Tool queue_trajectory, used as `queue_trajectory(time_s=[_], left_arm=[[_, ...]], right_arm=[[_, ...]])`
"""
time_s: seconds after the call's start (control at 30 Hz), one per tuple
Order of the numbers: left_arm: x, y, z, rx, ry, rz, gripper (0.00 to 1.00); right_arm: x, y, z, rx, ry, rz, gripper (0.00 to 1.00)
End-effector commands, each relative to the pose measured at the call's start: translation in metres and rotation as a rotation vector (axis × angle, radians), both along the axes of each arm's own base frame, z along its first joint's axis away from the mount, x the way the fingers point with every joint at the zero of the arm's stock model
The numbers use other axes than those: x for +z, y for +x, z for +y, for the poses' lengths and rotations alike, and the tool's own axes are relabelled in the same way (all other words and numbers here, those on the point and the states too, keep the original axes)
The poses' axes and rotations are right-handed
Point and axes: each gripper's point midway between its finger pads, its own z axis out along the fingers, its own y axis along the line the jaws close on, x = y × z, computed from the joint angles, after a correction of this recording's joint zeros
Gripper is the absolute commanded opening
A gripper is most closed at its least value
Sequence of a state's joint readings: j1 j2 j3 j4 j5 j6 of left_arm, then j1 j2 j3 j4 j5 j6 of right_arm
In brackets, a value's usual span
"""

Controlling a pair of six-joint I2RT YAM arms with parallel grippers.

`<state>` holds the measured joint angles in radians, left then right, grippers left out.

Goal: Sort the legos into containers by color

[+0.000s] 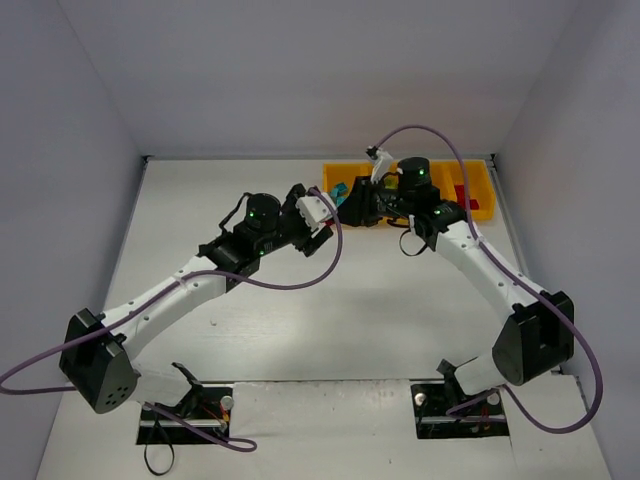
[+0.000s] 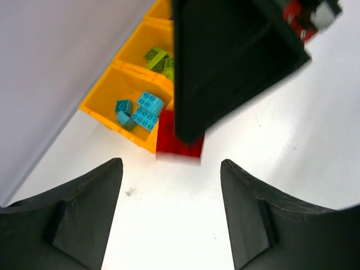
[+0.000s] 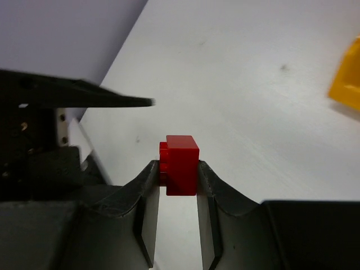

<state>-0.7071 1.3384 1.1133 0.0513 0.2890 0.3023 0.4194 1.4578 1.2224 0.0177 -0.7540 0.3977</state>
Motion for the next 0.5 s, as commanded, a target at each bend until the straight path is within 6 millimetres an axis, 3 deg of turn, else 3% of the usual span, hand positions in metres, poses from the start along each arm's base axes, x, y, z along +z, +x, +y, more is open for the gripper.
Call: queue_trajectory(time_s=[0.0,0.1,0.17,0.23,0.3,0.33,0.47], left_arm=[[0.041,0.01,0.012,0.14,-0.164,-0.05,0.64],[0.038,0.015,0.032,0.287,-0.225,0.005,0.65],[0.03,0.018,0.05,0.422,-0.269,0.074,0.75],[0.021,0.014,0.067,0.513,-0.272,0.137,0.82],[0.017,0.009,0.08,0.578,-0.281,0.178,0.88],[0.004,0.006,0.092,0.64,-0.259,0.224,0.89],[-0.013,-0.006,0.12,0.763,-0.246,0.279,0.89]], right_arm=[[0.017,0.054,-0.049,-0.227,-0.054,-0.156,0.0],[0.005,0.092,-0.097,-0.427,-0.145,-0.177,0.0],[0.0,0.118,-0.137,-0.619,-0.231,-0.199,0.0],[-0.006,0.141,-0.19,-0.833,-0.302,-0.207,0.0],[-0.011,0.156,-0.22,-0.96,-0.316,-0.213,0.0],[-0.012,0.161,-0.25,-1.069,-0.344,-0.217,0.0],[-0.022,0.185,-0.304,-1.234,-0.392,-0.216,0.0]])
